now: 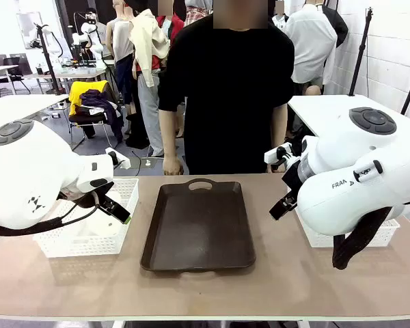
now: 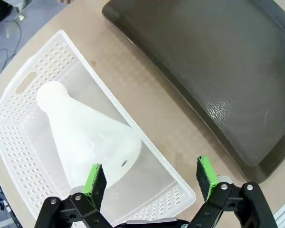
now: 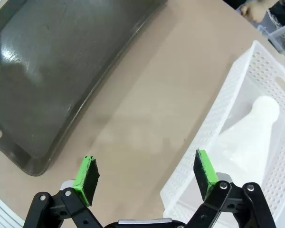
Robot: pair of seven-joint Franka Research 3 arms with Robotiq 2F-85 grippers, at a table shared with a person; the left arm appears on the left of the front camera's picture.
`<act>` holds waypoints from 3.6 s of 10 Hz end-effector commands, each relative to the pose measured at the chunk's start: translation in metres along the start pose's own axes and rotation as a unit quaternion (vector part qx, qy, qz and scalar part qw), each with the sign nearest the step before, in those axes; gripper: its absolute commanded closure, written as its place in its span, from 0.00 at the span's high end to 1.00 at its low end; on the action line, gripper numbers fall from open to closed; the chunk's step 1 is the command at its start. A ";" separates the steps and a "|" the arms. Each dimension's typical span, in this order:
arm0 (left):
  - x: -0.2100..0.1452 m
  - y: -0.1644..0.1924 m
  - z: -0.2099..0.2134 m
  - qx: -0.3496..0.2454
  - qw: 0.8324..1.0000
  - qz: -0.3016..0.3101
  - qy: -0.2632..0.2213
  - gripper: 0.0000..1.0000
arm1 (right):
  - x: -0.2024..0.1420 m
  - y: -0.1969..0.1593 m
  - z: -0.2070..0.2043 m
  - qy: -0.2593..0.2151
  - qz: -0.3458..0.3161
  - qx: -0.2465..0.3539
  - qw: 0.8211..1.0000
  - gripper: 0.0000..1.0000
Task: Prepare the laboratory tools.
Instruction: Pick up the Big flask that the person points to.
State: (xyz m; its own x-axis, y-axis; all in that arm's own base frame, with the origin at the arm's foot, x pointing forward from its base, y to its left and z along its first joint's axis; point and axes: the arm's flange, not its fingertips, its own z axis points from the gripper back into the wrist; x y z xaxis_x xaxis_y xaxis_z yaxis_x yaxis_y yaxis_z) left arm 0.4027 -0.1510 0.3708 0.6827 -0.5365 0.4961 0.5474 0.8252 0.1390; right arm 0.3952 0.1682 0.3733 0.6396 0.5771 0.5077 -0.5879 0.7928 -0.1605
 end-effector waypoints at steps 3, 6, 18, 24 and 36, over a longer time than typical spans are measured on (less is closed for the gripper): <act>0.000 0.000 0.000 0.000 1.000 0.000 0.000 1.00 | 0.000 0.000 0.000 0.000 0.000 0.000 1.000 1.00; 0.000 0.000 0.000 0.000 1.000 0.000 0.000 1.00 | 0.000 0.000 0.000 0.000 0.000 0.000 1.000 1.00; 0.000 0.009 0.016 -0.033 0.999 0.027 -0.007 1.00 | 0.002 -0.012 0.022 -0.003 -0.038 0.014 0.999 1.00; -0.009 0.093 0.089 -0.319 0.927 0.194 -0.040 1.00 | -0.017 -0.108 0.094 -0.062 -0.227 0.270 0.934 1.00; -0.047 0.116 0.082 -0.568 0.789 0.228 -0.060 1.00 | -0.045 -0.137 0.085 -0.060 -0.369 0.437 0.818 1.00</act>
State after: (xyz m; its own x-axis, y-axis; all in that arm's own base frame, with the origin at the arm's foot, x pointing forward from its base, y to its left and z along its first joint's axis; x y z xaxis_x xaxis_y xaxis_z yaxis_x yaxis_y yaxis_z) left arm 0.3930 -0.0065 0.4392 0.9093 -0.1580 0.3850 0.4124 0.2186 -0.8844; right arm 0.3971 0.0058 0.4464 0.9421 -0.0141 0.3350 -0.2928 0.4522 0.8425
